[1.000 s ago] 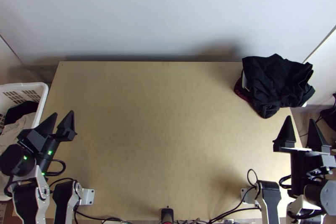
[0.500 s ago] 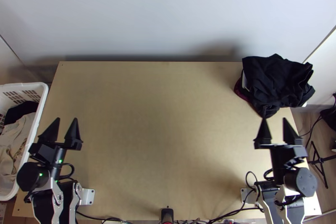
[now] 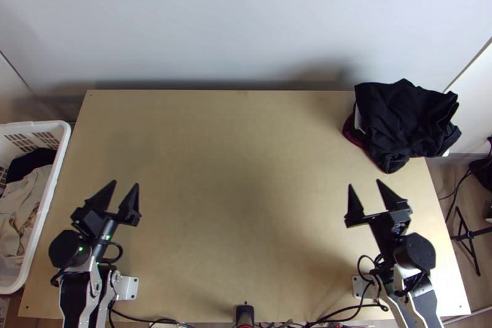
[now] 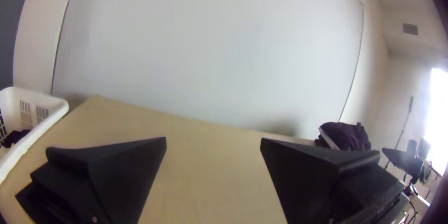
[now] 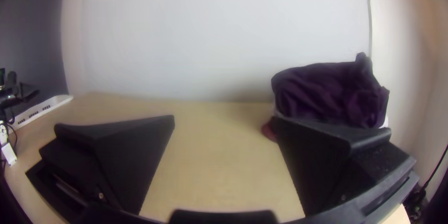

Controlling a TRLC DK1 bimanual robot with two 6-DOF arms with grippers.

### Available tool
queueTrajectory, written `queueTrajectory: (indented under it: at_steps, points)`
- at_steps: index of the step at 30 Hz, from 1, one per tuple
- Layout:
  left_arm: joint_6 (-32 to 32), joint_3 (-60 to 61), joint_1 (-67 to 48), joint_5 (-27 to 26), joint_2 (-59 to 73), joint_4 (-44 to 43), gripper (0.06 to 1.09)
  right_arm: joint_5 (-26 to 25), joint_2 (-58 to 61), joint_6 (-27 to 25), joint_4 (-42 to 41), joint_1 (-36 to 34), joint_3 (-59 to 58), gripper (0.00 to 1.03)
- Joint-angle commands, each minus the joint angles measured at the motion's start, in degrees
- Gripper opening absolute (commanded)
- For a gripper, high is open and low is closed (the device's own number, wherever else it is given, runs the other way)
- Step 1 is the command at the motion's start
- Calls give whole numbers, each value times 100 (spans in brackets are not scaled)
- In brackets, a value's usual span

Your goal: Fold the t-shirt

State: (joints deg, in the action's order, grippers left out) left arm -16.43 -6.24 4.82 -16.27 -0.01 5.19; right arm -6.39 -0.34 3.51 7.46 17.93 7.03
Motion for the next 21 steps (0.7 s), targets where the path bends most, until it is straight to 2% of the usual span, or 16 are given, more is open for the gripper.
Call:
queueTrajectory:
  at_steps: [1,7,13,21]
  points:
    - [69,176,-166,-87,1,360,104,121,16,-61,291,246,-140,96]
    - [87,185,-122,10,-8,369,104,130,16,18,484,202,-149,98]
    - [140,185,-51,845,-8,588,104,130,16,18,502,-132,-149,98]
    - [140,185,-60,871,-8,597,104,130,16,18,510,-132,-149,98]
